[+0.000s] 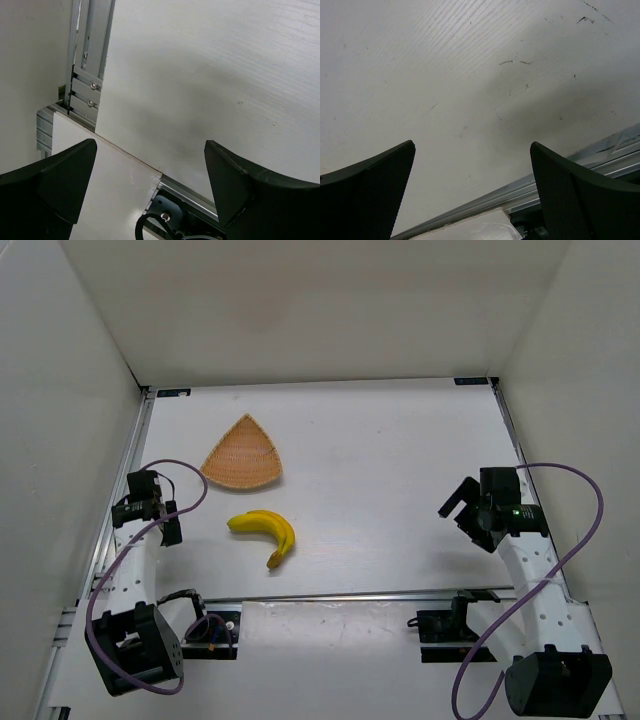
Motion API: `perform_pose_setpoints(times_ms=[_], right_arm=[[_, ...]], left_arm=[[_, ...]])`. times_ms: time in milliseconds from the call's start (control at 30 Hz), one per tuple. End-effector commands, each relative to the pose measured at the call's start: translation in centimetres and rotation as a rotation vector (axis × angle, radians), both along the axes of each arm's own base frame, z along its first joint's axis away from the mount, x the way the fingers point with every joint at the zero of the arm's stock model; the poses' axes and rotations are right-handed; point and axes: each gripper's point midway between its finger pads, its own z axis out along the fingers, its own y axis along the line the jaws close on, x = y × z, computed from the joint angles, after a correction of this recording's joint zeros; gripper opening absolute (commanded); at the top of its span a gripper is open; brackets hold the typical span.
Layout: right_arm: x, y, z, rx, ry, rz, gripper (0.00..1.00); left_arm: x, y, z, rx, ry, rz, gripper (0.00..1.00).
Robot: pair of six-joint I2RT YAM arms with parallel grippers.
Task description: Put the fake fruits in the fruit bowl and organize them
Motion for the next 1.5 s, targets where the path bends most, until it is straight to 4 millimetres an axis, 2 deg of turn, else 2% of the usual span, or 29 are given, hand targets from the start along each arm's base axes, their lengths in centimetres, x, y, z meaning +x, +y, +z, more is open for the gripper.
perform_pose_setpoints(times_ms=[0, 67, 133, 167, 200, 267, 300, 367, 400, 433, 467, 500, 533, 600, 633, 733, 767, 867, 933, 1100, 1200, 1267, 1300, 1367, 1433, 1467], right_arm=[[0.7, -0.3, 0.7, -0.026, -0.035, 0.025, 1.00], [0.8, -0.6, 1.1, -0.048, -0.044, 0.042, 1.00], [1.1, -0.5, 1.8, -0.059, -0.061, 0.076, 1.00], [1.1, -0.4, 1.6, -0.067, -0.050, 0.109, 1.00], [1.0, -0.3, 1.6, -0.068, -0.049, 0.127, 1.00], [1.5, 0.1, 1.9, -0.059, -0.075, 0.171, 1.00], [2.1, 0.7, 2.2, -0.040, -0.102, 0.197, 1.00], [2.4, 1.0, 2.1, -0.029, -0.116, 0.217, 1.00], [2.5, 1.2, 1.9, -0.021, -0.125, 0.223, 1.00], [2.5, 1.6, 1.9, -0.012, -0.125, 0.237, 1.00], [2.7, 1.8, 1.9, -0.004, -0.126, 0.244, 1.00], [2.7, 1.8, 1.9, -0.004, -0.126, 0.244, 1.00], [2.7, 2.1, 1.7, -0.002, -0.117, 0.256, 1.00], [2.7, 2.1, 1.7, -0.012, -0.116, 0.258, 1.00], [2.6, 2.1, 1.1, -0.017, -0.098, 0.264, 1.00], [2.3, 2.4, 1.0, -0.020, -0.087, 0.269, 1.00], [2.3, 2.2, 1.0, -0.030, -0.086, 0.262, 1.00], [2.2, 2.2, 1.1, -0.040, -0.084, 0.266, 1.00], [2.1, 2.0, 1.0, -0.047, -0.074, 0.261, 1.00], [1.9, 2.2, 0.7, -0.038, -0.066, 0.267, 1.00], [2.1, 2.2, 0.9, -0.038, -0.066, 0.267, 1.00], [2.3, 2.2, 1.1, -0.038, -0.067, 0.267, 1.00], [2.3, 2.2, 1.1, -0.038, -0.067, 0.267, 1.00], [2.5, 2.4, 1.3, -0.028, -0.069, 0.274, 1.00], [2.6, 2.8, 1.7, -0.011, -0.079, 0.285, 1.00], [2.4, 2.8, 1.6, -0.011, -0.070, 0.285, 1.00]], left_arm=[[0.3, -0.1, 0.3, -0.007, -0.032, -0.004, 1.00], [0.3, -0.2, 0.4, -0.006, -0.031, -0.032, 1.00], [1.4, -0.8, 1.7, -0.003, -0.053, -0.127, 1.00], [2.6, -1.8, 3.0, 0.008, -0.086, -0.223, 1.00], [4.4, -2.7, 5.3, 0.025, -0.123, -0.372, 1.00], [6.2, -4.6, 7.7, 0.048, -0.136, -0.567, 1.00], [7.8, -6.6, 10.3, 0.094, -0.148, -0.762, 1.00], [8.9, -8.8, 11.6, 0.133, -0.109, -0.940, 1.00], [9.5, -10.8, 11.2, 0.147, -0.040, -1.057, 1.00], [10.5, -11.8, 12.4, 0.198, -0.036, -1.139, 1.00], [11.1, -13.0, 12.4, 0.214, -0.017, -1.198, 1.00], [11.8, -14.5, 11.5, 0.210, 0.029, -1.263, 1.00], [12.0, -17.3, 11.5, 0.228, 0.036, -1.365, 1.00], [12.3, -20.4, 9.4, 0.226, 0.122, -1.471, 1.00], [12.0, -22.9, 8.7, 0.247, 0.143, -1.550, 1.00], [10.9, -25.5, 4.9, 0.254, 0.307, -1.669, 1.00], [9.8, -26.2, 4.0, 0.255, 0.359, -1.712, 1.00], [7.8, -27.7, 2.3, 0.207, 0.454, -1.824, 1.00], [7.0, -27.7, 1.8, 0.195, 0.502, -1.849, 1.00], [6.0, -26.7, -1.4, 0.169, 0.656, -1.831, 0.97], [6.1, -27.2, -2.9, 0.140, 0.674, -1.798, 0.87], [6.4, -27.6, -3.7, 0.131, 0.664, -1.775, 0.74], [6.9, -28.2, -4.1, 0.129, 0.648, -1.767, 0.74], [7.6, -29.1, -3.6, 0.118, 0.599, -1.735, 0.67], [8.2, -31.0, -2.6, 0.056, 0.514, -1.718, 0.55], [7.9, -31.0, -2.7, 0.039, 0.523, -1.709, 0.49]])
